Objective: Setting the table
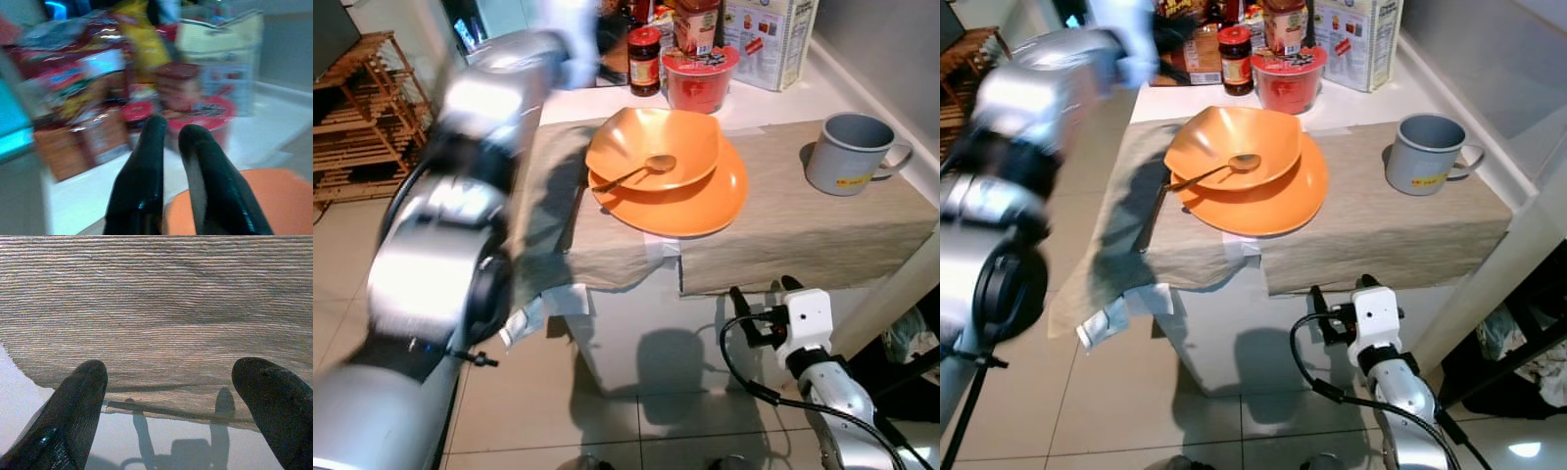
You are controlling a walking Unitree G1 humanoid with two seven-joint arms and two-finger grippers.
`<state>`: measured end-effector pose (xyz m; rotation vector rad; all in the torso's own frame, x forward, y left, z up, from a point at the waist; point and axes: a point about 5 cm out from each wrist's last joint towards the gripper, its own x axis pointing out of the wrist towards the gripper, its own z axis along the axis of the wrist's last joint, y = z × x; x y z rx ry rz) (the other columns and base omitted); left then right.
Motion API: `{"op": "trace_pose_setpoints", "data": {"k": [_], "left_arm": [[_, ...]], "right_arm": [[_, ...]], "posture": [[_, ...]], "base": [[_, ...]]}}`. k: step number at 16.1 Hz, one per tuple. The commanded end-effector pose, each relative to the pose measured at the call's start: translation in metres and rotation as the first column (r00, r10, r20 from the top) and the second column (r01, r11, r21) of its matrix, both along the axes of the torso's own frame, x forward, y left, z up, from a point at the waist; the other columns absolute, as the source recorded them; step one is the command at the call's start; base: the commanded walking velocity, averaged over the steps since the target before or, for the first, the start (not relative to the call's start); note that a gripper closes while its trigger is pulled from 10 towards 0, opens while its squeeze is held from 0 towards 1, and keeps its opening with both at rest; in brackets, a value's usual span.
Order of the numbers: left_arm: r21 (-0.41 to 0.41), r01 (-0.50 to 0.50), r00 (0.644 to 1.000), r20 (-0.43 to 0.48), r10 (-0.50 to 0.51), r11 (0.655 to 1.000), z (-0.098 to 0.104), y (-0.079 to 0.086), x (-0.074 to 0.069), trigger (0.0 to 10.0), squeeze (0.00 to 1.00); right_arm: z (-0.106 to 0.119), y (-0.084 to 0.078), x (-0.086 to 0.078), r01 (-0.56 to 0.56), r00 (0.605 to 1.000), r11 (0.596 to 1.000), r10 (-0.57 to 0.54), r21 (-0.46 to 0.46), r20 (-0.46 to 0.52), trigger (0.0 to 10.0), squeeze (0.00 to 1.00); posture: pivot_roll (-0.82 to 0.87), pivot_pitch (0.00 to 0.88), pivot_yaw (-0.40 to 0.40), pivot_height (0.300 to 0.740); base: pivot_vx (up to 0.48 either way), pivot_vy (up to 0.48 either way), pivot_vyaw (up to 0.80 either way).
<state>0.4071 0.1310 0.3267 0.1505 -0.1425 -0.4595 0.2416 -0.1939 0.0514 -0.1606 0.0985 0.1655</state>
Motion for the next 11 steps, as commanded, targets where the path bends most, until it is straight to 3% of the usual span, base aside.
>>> {"op": "trace_pose_setpoints", "data": {"k": [1, 5, 6, 8, 9, 11], "left_arm": [[-0.020, -0.041, 0.999, 0.021, 0.041, 0.999, -0.004, 0.010, -0.006, 10.0, 1.00], [-0.059, -0.164, 0.984, 0.054, 0.167, 0.985, -0.051, 0.038, -0.043, 10.0, 1.00], [-0.121, -0.244, 0.970, -0.014, 0.244, 0.962, -0.073, 0.049, -0.059, 10.0, 1.00], [-0.146, -0.293, 0.956, -0.040, 0.290, 0.945, -0.086, 0.052, -0.073, 10.0, 1.00], [-0.164, -0.340, 0.940, -0.081, 0.331, 0.926, -0.102, 0.053, -0.086, 10.0, 1.00], [-0.173, -0.351, 0.933, -0.152, 0.327, 0.920, -0.123, 0.047, -0.099, 10.0, 1.00]], "right_arm": [[0.001, 0.002, 0.003, -0.004, 1.000, 1.000, 0.004, 0.001, 0.004, 10.0, 0.00], [0.003, 0.002, 0.008, 0.000, 1.000, 1.000, 0.000, -0.006, 0.031, 10.0, 0.00], [0.005, 0.001, 0.010, 0.006, 0.999, 1.000, -0.005, -0.010, 0.047, 10.0, 0.00], [0.006, 0.000, 0.011, 0.012, 0.998, 1.000, -0.011, -0.015, 0.061, 10.0, 0.00], [0.008, -0.002, 0.013, 0.019, 0.997, 1.000, -0.018, -0.017, 0.071, 10.0, 0.00], [0.010, -0.003, 0.016, 0.018, 0.997, 1.000, -0.016, -0.018, 0.080, 10.0, 0.00]], "posture": [[-0.09, 0.018, 0.104, 0.740], [-0.06, 0.007, 0.098, 0.740], [-0.06, 0.000, 0.095, 0.740], [-0.06, 0.000, 0.093, 0.740], [-0.05, 0.000, 0.083, 0.740], [-0.06, 0.000, 0.077, 0.740]], "base": [[0.000, 0.000, 0.00], [0.000, 0.000, 0.00], [0.000, 0.000, 0.00], [0.000, 0.000, 0.00], [0.000, 0.000, 0.00], [0.000, 0.000, 0.00]]}}
